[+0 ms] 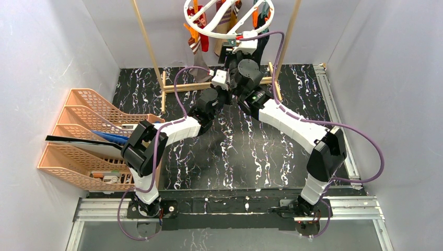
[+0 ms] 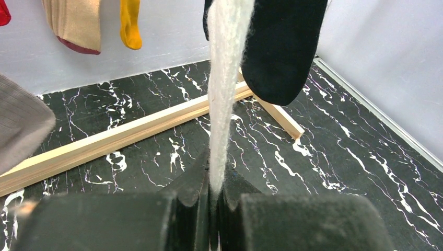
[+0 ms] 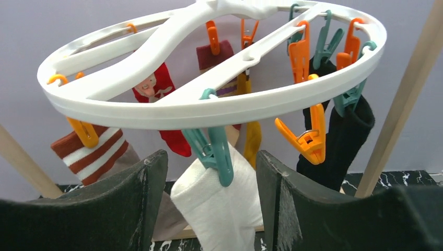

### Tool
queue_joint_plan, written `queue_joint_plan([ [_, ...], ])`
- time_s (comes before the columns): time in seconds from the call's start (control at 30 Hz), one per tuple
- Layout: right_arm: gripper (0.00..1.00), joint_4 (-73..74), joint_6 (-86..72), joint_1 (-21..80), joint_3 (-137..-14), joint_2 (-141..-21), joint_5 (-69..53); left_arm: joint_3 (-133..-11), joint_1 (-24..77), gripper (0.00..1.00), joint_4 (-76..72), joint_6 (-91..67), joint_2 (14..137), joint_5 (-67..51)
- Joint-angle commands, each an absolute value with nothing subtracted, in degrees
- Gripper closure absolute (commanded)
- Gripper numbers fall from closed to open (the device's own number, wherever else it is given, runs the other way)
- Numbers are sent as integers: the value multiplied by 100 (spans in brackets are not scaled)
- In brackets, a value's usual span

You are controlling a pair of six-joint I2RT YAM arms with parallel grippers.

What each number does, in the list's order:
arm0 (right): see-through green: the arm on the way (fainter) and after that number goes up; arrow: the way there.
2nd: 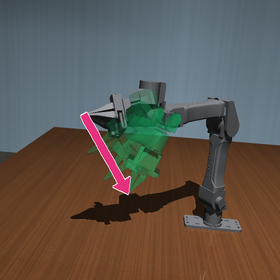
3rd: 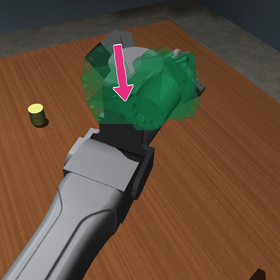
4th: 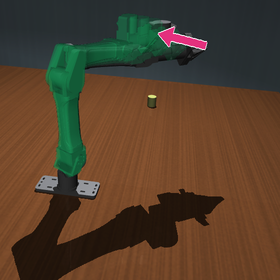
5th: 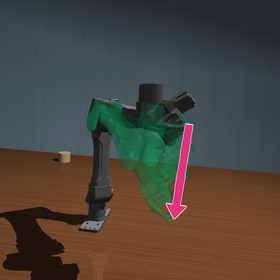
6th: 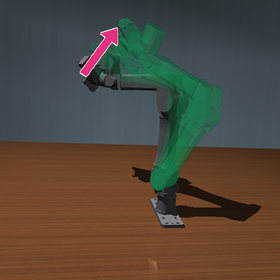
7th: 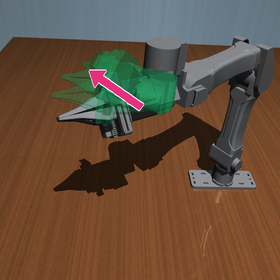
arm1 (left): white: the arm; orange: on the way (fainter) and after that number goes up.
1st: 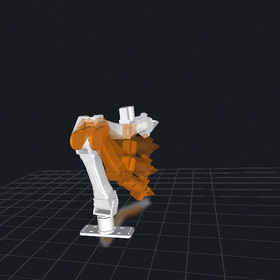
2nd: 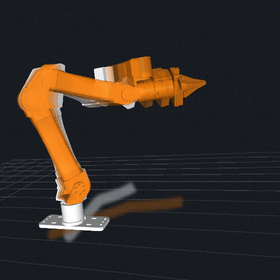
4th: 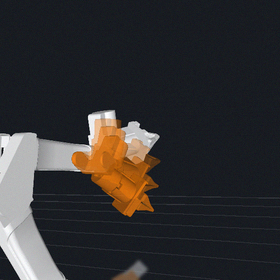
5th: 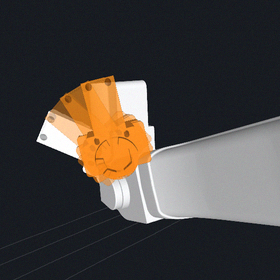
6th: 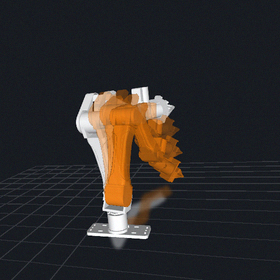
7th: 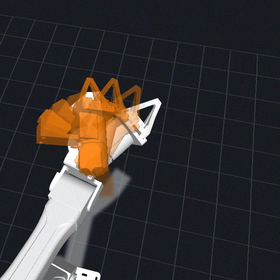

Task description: Remove the socks clipped to the hanger

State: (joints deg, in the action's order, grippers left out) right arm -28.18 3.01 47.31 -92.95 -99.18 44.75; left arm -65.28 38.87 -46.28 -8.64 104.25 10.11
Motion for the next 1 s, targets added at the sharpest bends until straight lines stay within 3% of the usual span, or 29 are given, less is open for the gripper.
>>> queue_joint_plan([
  [0.0,30,-3424,631,4722,-9457,-10041,4802,-6472,3920,100,-4742,-897,10134,1108],
  [0.73,31,-3858,1301,4638,-10117,-10717,5014,-6339,3919,100,-4746,-817,10063,1117],
  [0.97,49,-3711,1208,4448,-10266,-10832,4948,-6339,3913,100,-4746,-800,10054,1125],
])
